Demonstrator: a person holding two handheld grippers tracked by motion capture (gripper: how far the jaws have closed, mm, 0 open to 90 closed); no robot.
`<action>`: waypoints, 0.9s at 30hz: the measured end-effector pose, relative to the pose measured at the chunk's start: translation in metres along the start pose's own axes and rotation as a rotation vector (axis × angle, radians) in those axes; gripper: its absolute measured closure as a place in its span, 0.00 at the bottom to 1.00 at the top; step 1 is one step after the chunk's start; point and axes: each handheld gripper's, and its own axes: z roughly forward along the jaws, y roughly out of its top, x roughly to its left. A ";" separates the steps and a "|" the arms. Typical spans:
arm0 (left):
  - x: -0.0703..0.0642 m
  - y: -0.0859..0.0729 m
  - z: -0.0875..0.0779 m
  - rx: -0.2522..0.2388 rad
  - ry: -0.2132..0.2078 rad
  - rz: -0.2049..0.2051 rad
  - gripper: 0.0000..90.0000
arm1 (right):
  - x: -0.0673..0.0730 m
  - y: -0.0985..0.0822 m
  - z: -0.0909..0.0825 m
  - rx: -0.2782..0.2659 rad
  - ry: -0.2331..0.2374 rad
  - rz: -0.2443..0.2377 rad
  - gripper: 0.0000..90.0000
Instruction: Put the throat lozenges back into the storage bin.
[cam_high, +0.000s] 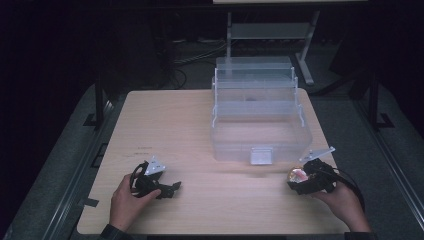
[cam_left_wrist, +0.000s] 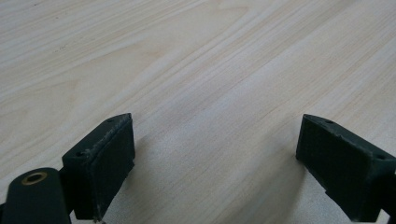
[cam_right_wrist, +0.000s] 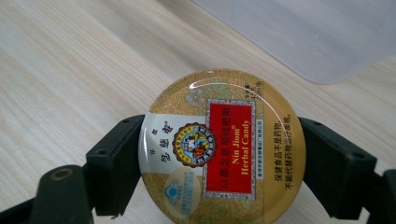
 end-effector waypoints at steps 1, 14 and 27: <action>0.000 0.000 0.000 0.000 0.000 0.000 0.12 | -0.001 -0.001 -0.001 -0.003 -0.004 0.002 0.22; 0.000 0.000 0.000 0.000 0.000 0.000 0.12 | -0.018 -0.006 -0.014 -0.018 -0.031 0.041 0.22; 0.000 0.000 0.000 0.000 0.000 0.000 0.12 | -0.027 -0.001 -0.028 -0.038 -0.048 0.051 0.22</action>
